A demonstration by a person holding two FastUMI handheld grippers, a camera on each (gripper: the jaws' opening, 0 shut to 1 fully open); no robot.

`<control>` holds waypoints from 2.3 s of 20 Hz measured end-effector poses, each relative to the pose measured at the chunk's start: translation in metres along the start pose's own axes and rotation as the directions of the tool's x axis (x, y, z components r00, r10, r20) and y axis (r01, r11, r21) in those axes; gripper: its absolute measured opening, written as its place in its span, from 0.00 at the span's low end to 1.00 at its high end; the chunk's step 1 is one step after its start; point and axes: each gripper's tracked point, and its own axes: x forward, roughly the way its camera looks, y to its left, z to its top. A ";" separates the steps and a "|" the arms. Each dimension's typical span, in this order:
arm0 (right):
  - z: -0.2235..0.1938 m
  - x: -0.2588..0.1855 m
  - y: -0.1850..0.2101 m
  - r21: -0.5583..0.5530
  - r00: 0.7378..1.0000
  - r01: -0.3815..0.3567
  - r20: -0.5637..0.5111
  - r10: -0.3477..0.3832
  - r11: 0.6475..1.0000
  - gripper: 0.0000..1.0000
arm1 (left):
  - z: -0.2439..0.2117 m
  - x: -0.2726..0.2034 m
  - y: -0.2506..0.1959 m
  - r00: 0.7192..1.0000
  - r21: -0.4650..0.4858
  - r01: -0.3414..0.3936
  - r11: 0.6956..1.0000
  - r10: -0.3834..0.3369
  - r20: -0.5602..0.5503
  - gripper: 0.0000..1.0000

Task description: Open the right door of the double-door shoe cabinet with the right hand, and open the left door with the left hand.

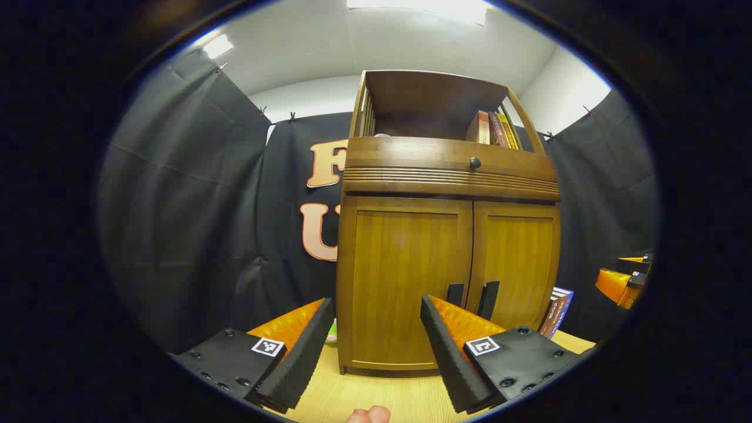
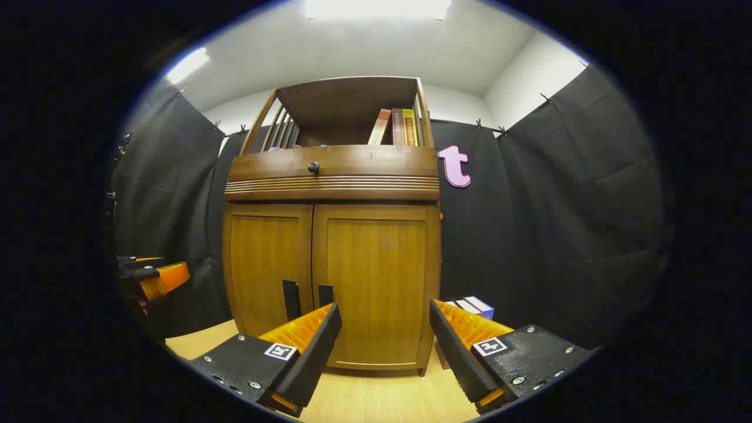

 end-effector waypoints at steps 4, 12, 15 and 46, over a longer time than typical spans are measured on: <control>0.008 -0.002 0.003 0.001 1.000 -0.007 0.012 0.007 1.000 0.93 | 0.003 0.001 -0.006 1.000 0.014 -0.006 1.000 0.007 -0.023 0.95; 0.009 -0.007 -0.006 0.018 1.000 0.018 0.021 -0.019 1.000 0.93 | 0.013 -0.001 -0.006 1.000 0.026 0.006 1.000 -0.005 -0.015 0.95; 0.009 -0.007 -0.005 0.027 1.000 0.018 0.023 -0.018 0.999 0.93 | 0.014 0.000 -0.007 1.000 0.017 0.011 1.000 -0.010 -0.015 0.95; -0.084 0.202 0.105 0.001 0.975 -0.198 -0.106 0.197 0.980 0.93 | 0.018 -0.038 0.053 0.992 -0.001 -0.124 0.992 0.124 -0.004 0.94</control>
